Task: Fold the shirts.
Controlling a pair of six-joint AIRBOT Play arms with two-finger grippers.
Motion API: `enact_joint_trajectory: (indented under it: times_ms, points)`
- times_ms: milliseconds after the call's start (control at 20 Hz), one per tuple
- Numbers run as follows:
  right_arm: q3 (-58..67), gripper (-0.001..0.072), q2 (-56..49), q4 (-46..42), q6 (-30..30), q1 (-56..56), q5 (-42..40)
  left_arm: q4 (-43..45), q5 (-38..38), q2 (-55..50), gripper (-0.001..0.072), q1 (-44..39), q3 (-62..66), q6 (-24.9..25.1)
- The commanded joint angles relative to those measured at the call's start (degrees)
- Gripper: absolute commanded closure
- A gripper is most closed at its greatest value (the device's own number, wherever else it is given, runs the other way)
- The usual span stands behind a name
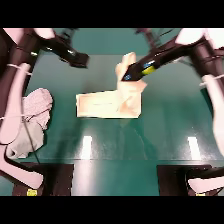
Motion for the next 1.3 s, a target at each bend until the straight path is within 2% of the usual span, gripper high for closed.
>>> enact_joint_trajectory:
  times_ms: [0, 100, 150, 300, 500, 600, 700, 800, 900, 950, 1050, 1250]
  points:
    - [0.07, 0.0643, -7.50, 0.07, -4.46, 10.38, -16.15, 2.80, -1.27, 6.23, 0.0683, 6.51, 0.09, 0.09]
    - [0.07, 0.0246, -11.50, 0.17, -4.79, 15.13, -25.94, 2.78, -1.60, 8.15, 0.0683, 8.39, 0.09, 0.09]
    - [0.07, 0.0136, -12.24, -0.02, -4.81, 16.50, -28.39, 2.78, -1.99, 8.59, 0.0683, 8.92, 0.11, 0.11]
    - [0.04, 0.0119, -9.20, -4.83, -4.63, 15.41, -28.41, 2.21, -3.28, 8.92, 0.0683, 8.96, 0.09, 0.11]
    - [-1.73, 0.0121, -2.27, -15.26, 2.21, 6.03, -12.15, -0.13, -4.13, 8.90, 0.0683, 8.96, -0.31, 0.11]
    - [-8.13, 0.0122, 1.60, -15.23, 3.43, -0.31, -7.61, -1.60, -4.44, 8.90, 0.0683, 8.96, -0.50, 0.13]
    - [-17.49, 0.0122, 5.66, -14.49, 5.46, -7.37, -7.56, -2.14, -4.31, 8.85, 0.0683, 8.96, -0.50, 0.13]
    - [-26.86, 0.0121, 8.63, -9.73, 6.27, -13.94, -10.51, -2.69, -3.96, 8.85, 0.0683, 8.96, -0.50, 0.13]
    - [-34.64, 0.0097, 9.55, -0.50, 6.16, -19.98, -14.51, -3.17, -3.80, 8.85, 0.0683, 8.96, -0.50, 0.13]
    - [-37.31, 0.0010, 9.14, 3.85, 5.57, -22.16, -15.32, -3.23, -3.76, 8.85, 0.0683, 8.96, -0.50, 0.13]
    - [-40.81, 0.0007, 7.04, 10.73, 1.79, -24.87, -15.10, -3.23, -3.76, 8.85, 0.0683, 8.96, -0.50, 0.13]
    - [-41.18, 0.0008, 0.61, 18.05, -2.05, -22.97, -13.64, -3.23, -3.72, 8.85, 0.0683, 8.96, -0.50, 0.13]
